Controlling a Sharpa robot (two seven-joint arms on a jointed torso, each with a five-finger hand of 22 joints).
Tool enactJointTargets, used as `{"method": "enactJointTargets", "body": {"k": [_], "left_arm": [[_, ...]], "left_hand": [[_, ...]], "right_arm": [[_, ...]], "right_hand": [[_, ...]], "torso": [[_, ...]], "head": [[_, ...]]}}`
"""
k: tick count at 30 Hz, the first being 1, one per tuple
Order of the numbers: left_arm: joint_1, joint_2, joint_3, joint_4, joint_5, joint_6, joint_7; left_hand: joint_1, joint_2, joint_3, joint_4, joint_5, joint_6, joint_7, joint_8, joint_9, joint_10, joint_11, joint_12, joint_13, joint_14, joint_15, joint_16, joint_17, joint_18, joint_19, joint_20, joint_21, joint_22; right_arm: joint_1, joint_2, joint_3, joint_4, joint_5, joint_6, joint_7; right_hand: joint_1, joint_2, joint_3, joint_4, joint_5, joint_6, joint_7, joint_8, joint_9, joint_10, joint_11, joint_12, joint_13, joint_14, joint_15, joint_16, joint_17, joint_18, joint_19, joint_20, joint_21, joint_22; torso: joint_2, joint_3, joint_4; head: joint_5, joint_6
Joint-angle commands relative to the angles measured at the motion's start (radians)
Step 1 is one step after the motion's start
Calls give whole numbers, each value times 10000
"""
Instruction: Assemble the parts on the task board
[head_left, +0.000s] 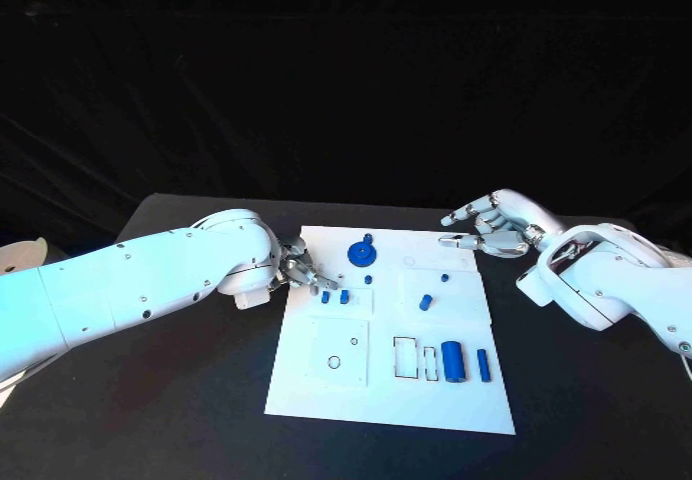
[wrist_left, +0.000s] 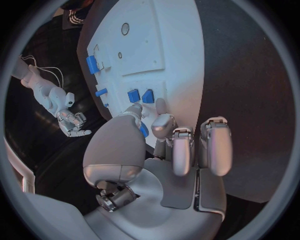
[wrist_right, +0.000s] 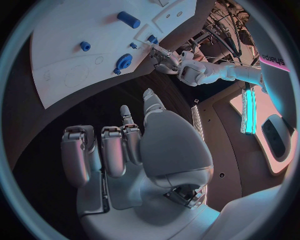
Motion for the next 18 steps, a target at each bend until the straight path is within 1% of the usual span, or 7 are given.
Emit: {"method": "enactJointTargets", "body": {"k": [1, 3, 7, 9, 13, 17, 18], "left_arm": [[-2, -73, 11, 60, 1373, -1086, 889], [-1, -114, 13, 53, 1854, -1339, 1412], [0, -176, 13, 21, 2754, -1983, 2811], [0, -192, 12, 10, 2854, -2587, 3557], [-2, -148, 10, -1, 1693, -3401, 4487], [-11, 38, 2, 0, 6, -3517, 5038], [-25, 149, -5, 4, -649, -3503, 5218]], "left_hand": [[267, 101, -226, -18, 142, -496, 167, -168, -102, -968, 160, -1434, -1595, 1054, 121, 30, 2634, 256, 129, 112, -772, 550], [459, 164, -361, -22, 191, -885, 373, -314, -232, -1948, 344, -2713, -2913, 852, 292, -370, 2058, 560, -473, 236, -2085, -712], [989, 355, -591, -7, 305, -1957, 973, -697, -648, -3456, 916, -3809, -3777, -796, 798, -3321, -1407, 1426, -2697, 702, -6969, -5055], [1482, 268, -627, -129, 327, -2126, 1087, -711, -777, -3659, 1044, -3968, -4004, -1302, 911, -4141, -2287, 1473, -2865, 839, -7531, -5467], [3035, 215, -369, -638, 294, -2181, 1112, -618, -996, -3698, 1041, -4183, -4461, -1497, 919, -4562, -2808, 1523, -2721, 907, -8060, -5894], [4161, 140, -1, -1063, -466, -2141, 1226, -849, -1410, -4038, 1154, -4921, -5182, -2047, 1014, -5338, -3675, 1514, -2781, 956, -8511, -6218], [4473, 68, 133, -1143, -663, -2034, 1257, -1125, -1737, -4151, 1220, -5388, -5644, -2241, 1065, -5650, -4028, 1524, -2776, 978, -8707, -6366]], "right_arm": [[-3, 11, 0, -8, -35, 130, 40], [-4, 17, 0, -17, -35, 132, 42], [-7, 31, 0, -38, -35, 136, 49], [-8, 35, 0, -48, -35, 140, 51], [-11, 41, 0, -60, -35, 149, 53], [-14, 51, 0, -67, -35, 158, 60], [-16, 60, 0, -69, -35, 161, 66]], "right_hand": [[-20, 93, -56, 3, 64, 46, -38, 40, 17, 470, -30, -17, 1913, 724, -12, -31, 1217, 191, 440, -26, -36, 1556], [-20, 93, -56, 3, 64, 46, -38, 40, 17, 470, -30, -17, 1913, 724, -12, -31, 1217, 191, 440, -26, -36, 1556], [-20, 93, -56, 3, 64, 46, -38, 40, 17, 470, -30, -17, 1913, 724, -12, -31, 1217, 191, 440, -26, -36, 1556], [-20, 93, -56, 3, 64, 46, -38, 40, 17, 470, -30, -17, 1913, 724, -12, -31, 1217, 191, 440, -26, -36, 1556], [-20, 93, -56, 3, 64, 46, -38, 40, 17, 470, -30, -17, 1913, 724, -12, -31, 1217, 191, 440, -26, -36, 1556], [-23, 107, -66, 11, 74, 46, -38, 40, 16, 473, -30, -12, 1916, 724, -13, -34, 1214, 191, 439, -27, -37, 1555], [-23, 107, -66, 11, 74, 46, -38, 40, 16, 473, -30, -12, 1916, 724, -13, -34, 1214, 191, 439, -27, -37, 1555]], "torso": [[-2, 10, 11], [-1, 14, 12], [2, 12, 5], [2, 9, 8], [-5, 9, 16], [1, -12, 17], [1, -9, 15]], "head": [[-20, -1], [-22, 4], [-32, 16], [-53, 34], [-73, 67], [-112, 107], [-119, 118]]}}
